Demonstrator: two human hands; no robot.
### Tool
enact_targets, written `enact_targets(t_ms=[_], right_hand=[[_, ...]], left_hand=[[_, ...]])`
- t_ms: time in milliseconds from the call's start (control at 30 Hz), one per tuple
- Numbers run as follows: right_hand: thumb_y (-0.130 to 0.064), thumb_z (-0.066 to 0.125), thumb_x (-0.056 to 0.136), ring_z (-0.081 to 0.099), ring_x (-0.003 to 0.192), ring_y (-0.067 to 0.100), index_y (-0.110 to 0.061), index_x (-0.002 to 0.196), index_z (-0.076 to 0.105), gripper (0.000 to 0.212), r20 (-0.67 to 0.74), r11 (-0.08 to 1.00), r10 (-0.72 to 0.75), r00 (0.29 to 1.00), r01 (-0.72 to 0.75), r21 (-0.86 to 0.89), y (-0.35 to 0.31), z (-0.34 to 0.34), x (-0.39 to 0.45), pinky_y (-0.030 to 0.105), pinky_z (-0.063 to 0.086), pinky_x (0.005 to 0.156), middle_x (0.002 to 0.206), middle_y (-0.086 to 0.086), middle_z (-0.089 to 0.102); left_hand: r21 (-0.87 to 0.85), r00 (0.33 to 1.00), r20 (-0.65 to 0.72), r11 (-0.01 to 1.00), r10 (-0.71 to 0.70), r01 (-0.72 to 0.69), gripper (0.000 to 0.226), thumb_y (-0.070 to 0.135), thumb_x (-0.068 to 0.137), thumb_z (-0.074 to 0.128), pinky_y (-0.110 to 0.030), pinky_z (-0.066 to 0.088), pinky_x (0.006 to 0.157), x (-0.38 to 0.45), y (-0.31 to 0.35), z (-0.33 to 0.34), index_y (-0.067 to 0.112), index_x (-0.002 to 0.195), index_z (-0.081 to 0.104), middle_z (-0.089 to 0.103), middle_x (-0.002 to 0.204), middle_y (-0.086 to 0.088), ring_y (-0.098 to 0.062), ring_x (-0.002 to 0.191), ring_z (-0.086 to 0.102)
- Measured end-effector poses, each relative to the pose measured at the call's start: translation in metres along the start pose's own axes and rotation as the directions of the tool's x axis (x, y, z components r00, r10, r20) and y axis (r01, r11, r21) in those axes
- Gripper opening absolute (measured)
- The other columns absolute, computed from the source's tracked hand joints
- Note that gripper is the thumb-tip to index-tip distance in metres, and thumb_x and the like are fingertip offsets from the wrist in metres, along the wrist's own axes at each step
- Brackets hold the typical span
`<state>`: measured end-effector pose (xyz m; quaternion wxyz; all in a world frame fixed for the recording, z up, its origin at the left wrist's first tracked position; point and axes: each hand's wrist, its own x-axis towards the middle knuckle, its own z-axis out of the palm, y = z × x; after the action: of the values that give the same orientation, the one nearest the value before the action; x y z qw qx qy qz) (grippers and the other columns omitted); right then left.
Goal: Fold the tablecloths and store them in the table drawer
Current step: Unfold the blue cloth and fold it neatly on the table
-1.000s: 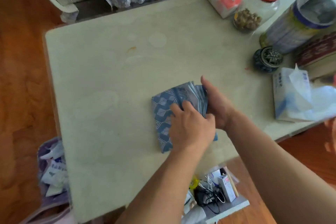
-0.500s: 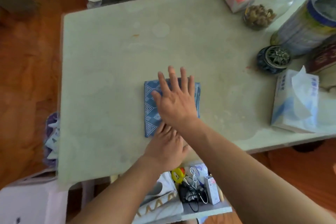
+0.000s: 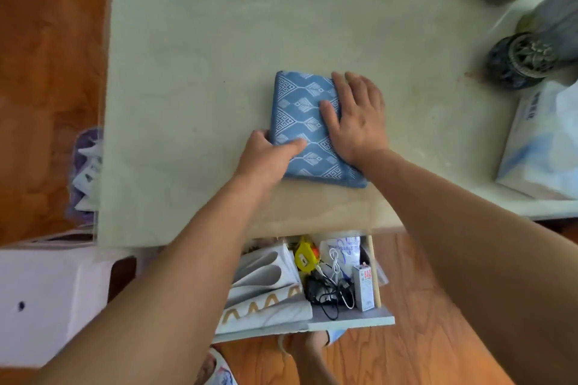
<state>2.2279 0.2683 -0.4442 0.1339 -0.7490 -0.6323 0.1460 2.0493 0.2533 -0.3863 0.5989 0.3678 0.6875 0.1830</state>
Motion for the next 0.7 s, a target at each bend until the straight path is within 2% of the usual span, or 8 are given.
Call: enact_targets(t_ms=[67,200,300,367,433,500,633,700], right_hand=[[-0.064,0.025,0.094,0.02,0.148,0.036,-0.021,0.155,0.032,0.075,0.032,0.996,0.066,0.997,-0.068,0.057,-0.007,-0.011,-0.008,0.046,0.012,0.123,0.16,0.014,0.029],[-0.063,0.054,0.092,0.01,0.152,0.024,-0.021,0.159,0.014,0.089,-0.025,0.933,0.242,0.97,-0.226,0.282,-0.037,-0.072,-0.094,0.034,0.007,0.123,0.166,0.008,0.011],[-0.056,0.077,0.077,0.047,0.137,0.013,-0.025,0.155,0.02,0.101,0.197,0.638,0.461,0.865,-0.477,0.604,-0.059,-0.101,-0.204,0.034,0.039,0.111,0.151,0.0,0.046],[-0.049,0.08,0.073,0.071,0.105,0.024,-0.015,0.139,0.049,0.08,0.56,0.191,0.492,0.666,-0.711,0.677,-0.055,-0.087,-0.273,0.037,0.06,0.081,0.12,0.008,0.072],[-0.038,0.071,0.082,0.075,0.088,0.033,-0.004,0.127,0.061,0.058,0.865,-0.254,0.391,0.314,-0.867,0.429,-0.047,-0.058,-0.334,0.045,0.063,0.072,0.11,0.019,0.074],[-0.039,0.076,0.079,0.073,0.093,0.037,-0.002,0.13,0.06,0.064,0.936,-0.409,0.311,0.165,-0.866,0.289,-0.04,-0.029,-0.385,0.052,0.06,0.082,0.119,0.024,0.069],[-0.036,0.094,0.062,0.066,0.109,0.046,-0.005,0.132,0.057,0.085,0.838,-0.413,0.472,0.275,-0.771,0.485,-0.035,0.018,-0.42,0.059,0.055,0.087,0.123,0.026,0.067],[-0.035,0.081,0.072,0.07,0.101,0.041,-0.008,0.126,0.06,0.064,0.725,-0.357,0.604,0.332,-0.7,0.619,-0.03,0.037,-0.412,0.058,0.058,0.081,0.115,0.022,0.071]], left_hand=[[-0.164,0.989,0.144,0.986,0.016,0.008,0.047,0.019,0.068,0.083,-0.055,0.059,0.091,-0.009,0.003,-0.009,0.006,0.11,0.067,0.077,0.104,-0.012,-0.031,0.094,0.075],[-0.279,0.981,0.161,0.959,0.104,-0.056,0.054,0.015,0.066,0.081,-0.044,0.062,0.081,-0.087,-0.029,-0.03,0.012,0.114,0.057,0.075,0.106,-0.011,-0.026,0.091,0.075],[-0.334,0.965,0.256,0.942,0.059,0.031,0.048,0.013,0.075,0.081,-0.039,0.062,0.081,-0.17,-0.1,-0.046,0.018,0.117,0.059,0.075,0.11,-0.008,-0.024,0.096,0.075],[-0.283,0.953,0.301,0.95,-0.044,0.133,0.046,0.01,0.079,0.082,-0.04,0.062,0.083,-0.212,-0.154,-0.051,0.02,0.117,0.059,0.076,0.107,-0.006,-0.023,0.096,0.075],[-0.181,0.931,0.333,0.959,-0.147,0.216,0.049,0.024,0.071,0.085,-0.049,0.059,0.09,-0.234,-0.205,-0.052,0.029,0.113,0.058,0.076,0.107,-0.004,-0.024,0.098,0.074],[-0.059,0.9,0.399,0.974,-0.178,0.218,0.047,0.036,0.067,0.082,-0.052,0.056,0.095,-0.236,-0.24,-0.052,0.042,0.106,0.057,0.074,0.109,0.002,-0.02,0.101,0.072],[0.262,0.884,0.464,0.961,-0.048,-0.085,0.05,0.05,0.088,0.069,-0.039,0.046,0.11,-0.21,-0.286,-0.061,0.039,0.133,0.048,0.056,0.136,0.016,-0.004,0.123,0.057],[0.553,0.905,0.372,0.733,0.207,-0.395,0.084,0.07,0.083,0.06,-0.041,0.028,0.122,-0.186,-0.311,-0.075,0.035,0.154,0.03,0.033,0.155,0.006,-0.016,0.146,0.031]])
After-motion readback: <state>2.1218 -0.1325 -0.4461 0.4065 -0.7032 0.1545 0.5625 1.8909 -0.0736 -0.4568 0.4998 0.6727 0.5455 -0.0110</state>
